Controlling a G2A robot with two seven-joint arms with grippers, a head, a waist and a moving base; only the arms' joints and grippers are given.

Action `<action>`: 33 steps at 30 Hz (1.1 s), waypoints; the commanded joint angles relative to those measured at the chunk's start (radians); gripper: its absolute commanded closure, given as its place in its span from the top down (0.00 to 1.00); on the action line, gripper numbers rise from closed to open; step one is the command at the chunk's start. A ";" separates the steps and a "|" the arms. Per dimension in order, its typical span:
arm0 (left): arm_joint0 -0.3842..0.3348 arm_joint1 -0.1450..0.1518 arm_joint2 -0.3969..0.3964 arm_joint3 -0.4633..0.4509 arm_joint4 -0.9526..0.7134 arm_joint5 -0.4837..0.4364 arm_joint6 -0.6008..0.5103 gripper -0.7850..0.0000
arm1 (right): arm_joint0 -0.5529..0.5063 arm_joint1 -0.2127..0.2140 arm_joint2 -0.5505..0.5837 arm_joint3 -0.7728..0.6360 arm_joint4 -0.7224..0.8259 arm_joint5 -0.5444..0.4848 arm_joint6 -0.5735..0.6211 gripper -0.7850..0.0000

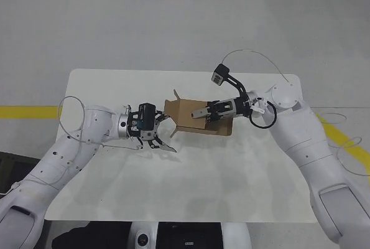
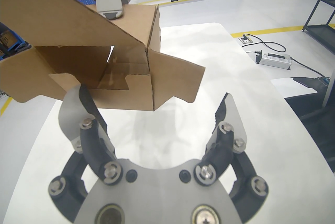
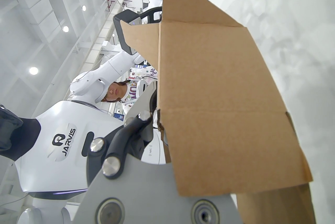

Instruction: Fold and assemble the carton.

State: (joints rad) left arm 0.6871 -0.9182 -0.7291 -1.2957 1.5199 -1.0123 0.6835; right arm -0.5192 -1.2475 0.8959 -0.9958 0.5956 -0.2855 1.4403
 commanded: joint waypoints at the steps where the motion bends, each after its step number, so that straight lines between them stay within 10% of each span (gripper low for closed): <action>1: -0.001 -0.002 0.003 -0.001 -0.011 0.000 -0.004 0.87 | -0.001 -0.001 0.001 0.002 0.001 0.001 0.000 0.00; 14: -0.004 -0.005 0.018 0.017 -0.106 0.000 -0.006 0.55 | -0.007 -0.004 0.009 0.008 0.004 -0.003 0.006 0.00; 33: -0.036 0.030 0.116 0.089 -0.218 0.000 0.124 0.54 | -0.007 -0.007 0.020 0.017 0.013 0.008 0.032 0.00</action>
State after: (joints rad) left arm 0.6551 -0.8910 -0.6178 -1.2116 1.3143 -1.0123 0.8087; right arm -0.5263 -1.2544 0.9169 -0.9785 0.6089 -0.2794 1.4708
